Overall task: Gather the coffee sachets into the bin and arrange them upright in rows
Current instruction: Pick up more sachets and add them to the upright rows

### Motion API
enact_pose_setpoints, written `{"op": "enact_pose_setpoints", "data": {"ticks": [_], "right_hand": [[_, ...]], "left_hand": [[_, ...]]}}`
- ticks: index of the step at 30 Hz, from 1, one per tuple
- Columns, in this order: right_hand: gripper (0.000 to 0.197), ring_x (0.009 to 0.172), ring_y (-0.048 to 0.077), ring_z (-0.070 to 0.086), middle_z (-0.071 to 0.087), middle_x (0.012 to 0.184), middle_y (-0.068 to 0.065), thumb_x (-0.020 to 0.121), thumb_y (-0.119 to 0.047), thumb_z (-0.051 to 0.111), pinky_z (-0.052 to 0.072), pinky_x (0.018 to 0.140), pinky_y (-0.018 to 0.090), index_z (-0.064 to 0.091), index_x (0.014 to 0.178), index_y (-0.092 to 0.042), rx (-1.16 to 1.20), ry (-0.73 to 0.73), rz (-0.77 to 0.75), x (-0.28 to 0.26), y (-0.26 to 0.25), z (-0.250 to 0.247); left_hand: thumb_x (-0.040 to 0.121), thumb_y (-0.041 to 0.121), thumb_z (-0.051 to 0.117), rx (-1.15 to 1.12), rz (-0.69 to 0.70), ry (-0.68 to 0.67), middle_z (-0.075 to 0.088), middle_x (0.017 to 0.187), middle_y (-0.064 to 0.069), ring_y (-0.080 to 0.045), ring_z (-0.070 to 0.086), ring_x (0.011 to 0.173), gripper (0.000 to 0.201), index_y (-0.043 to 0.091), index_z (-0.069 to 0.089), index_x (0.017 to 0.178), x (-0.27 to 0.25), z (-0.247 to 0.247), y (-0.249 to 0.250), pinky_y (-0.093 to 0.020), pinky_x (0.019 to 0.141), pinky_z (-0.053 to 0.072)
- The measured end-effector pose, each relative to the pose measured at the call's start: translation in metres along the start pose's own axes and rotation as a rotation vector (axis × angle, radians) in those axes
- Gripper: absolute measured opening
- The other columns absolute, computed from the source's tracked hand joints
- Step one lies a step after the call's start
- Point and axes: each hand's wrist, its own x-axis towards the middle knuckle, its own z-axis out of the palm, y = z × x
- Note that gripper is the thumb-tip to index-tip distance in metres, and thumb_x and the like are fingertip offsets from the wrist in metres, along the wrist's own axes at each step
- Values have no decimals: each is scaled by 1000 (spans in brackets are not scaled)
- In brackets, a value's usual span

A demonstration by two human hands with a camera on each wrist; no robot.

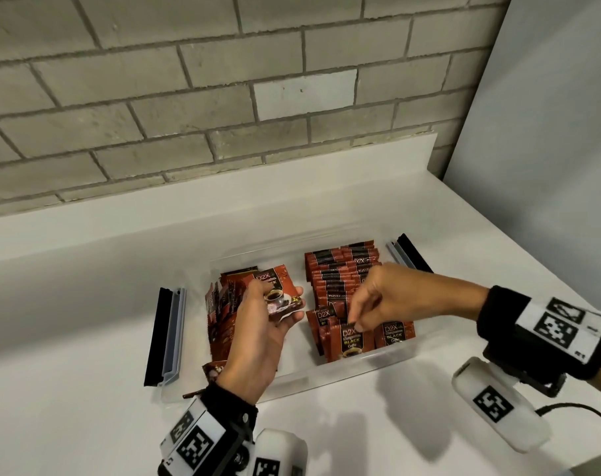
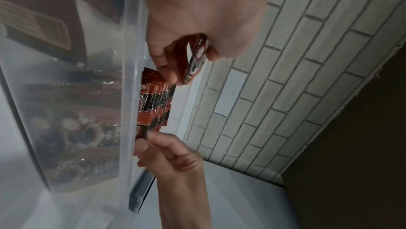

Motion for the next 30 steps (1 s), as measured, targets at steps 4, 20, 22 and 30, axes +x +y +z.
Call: {"op": "enact_pose_setpoints", "data": {"ticks": [4,20,22,30], "right_hand": [[14,71,-22,54,70,87,-16,84,-18,73,37,68,-3,77,96,-17,-141,64,-10,4,4,14],[34,88,-1,65,70,98,-9,76,-40,74,49,84,18,67,106,-26,173,218,-56,11,-23,-22],[22,82,-2,65,72,91,-9,80,-28,75,50,81,17,70,101,-22,102,216,-94,14,-24,-19],[11,80,-1,66,72,86,-10,80,-24,75,53,81,21,70,89,-26,-101,-8,-124,-13,-9,-14]], "left_hand": [[93,15,49,51,19,-14,67,101,-22,-22,63,81,17,7,54,108,0,1,-1,-30,63,54],[71,22,73,376,44,-188,75,92,0,-4,66,81,30,16,74,100,-11,7,-4,-24,76,43],[68,24,73,394,53,-192,75,91,-3,-8,67,81,34,15,73,101,-12,7,-5,-22,73,44],[84,66,39,461,-38,-37,47,141,-8,-18,47,127,82,11,35,145,-1,-9,6,-34,112,34]]}}
